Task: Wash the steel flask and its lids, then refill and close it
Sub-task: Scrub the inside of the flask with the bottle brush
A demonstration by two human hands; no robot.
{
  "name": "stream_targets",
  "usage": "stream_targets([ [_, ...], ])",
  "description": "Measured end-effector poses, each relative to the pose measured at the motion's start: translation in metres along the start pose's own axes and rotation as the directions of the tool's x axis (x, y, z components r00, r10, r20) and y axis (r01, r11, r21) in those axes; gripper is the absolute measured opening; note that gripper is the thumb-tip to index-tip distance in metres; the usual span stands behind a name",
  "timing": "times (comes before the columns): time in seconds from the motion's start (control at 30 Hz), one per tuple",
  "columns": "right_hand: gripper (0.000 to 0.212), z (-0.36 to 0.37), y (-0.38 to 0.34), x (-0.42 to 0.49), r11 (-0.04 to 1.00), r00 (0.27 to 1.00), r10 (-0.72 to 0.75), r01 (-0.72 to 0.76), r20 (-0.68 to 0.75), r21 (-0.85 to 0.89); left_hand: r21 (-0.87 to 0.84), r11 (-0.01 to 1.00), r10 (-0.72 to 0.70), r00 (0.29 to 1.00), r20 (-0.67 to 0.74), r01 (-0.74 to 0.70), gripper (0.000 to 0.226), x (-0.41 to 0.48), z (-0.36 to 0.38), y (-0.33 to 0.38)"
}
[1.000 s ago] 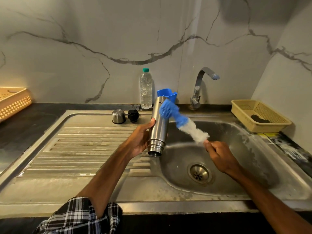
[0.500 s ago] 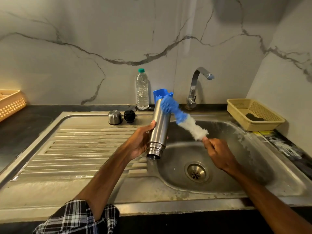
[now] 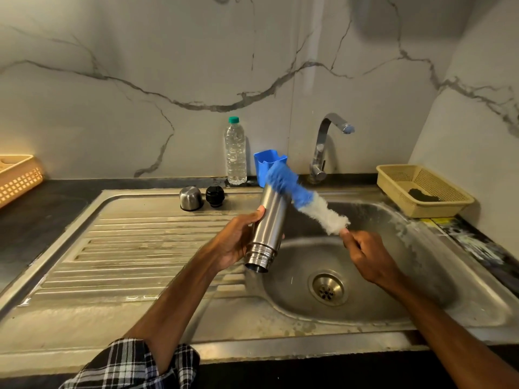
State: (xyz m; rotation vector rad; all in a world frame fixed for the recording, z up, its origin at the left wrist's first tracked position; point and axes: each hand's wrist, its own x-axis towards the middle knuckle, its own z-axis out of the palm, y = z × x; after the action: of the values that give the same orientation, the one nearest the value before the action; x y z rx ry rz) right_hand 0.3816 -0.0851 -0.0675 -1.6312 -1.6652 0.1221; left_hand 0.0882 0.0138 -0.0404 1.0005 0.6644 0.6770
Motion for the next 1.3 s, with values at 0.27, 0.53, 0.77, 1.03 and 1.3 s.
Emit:
stream_targets([
  [0.27,0.052,-0.002,0.003,0.002,0.998,0.998,0.054,-0.053,-0.028,0.029,-0.014,1.0,-0.011,0.998,0.056,0.011,0.063,-0.007,0.007,0.003],
  [0.53,0.052,-0.006,0.004,0.004,0.987,0.987,0.153,-0.149,-0.057,0.066,-0.11,0.994,-0.004,0.991,0.132,0.019,0.063,-0.009,0.005,0.006],
  [0.77,0.054,-0.003,0.001,0.003,0.989,0.99,0.122,-0.114,-0.07,0.097,-0.184,0.983,0.013,0.988,0.157,0.017,0.063,-0.007,0.01,0.002],
  [1.03,0.055,0.001,0.0,0.003,0.991,0.991,0.09,-0.078,-0.1,0.111,-0.098,0.995,0.007,0.997,0.072,0.0,0.098,-0.007,0.01,0.004],
  [1.3,0.062,0.002,-0.003,0.001,0.992,0.998,0.027,-0.021,-0.049,0.121,-0.133,0.991,0.02,0.999,0.05,-0.013,0.101,-0.006,0.004,0.008],
])
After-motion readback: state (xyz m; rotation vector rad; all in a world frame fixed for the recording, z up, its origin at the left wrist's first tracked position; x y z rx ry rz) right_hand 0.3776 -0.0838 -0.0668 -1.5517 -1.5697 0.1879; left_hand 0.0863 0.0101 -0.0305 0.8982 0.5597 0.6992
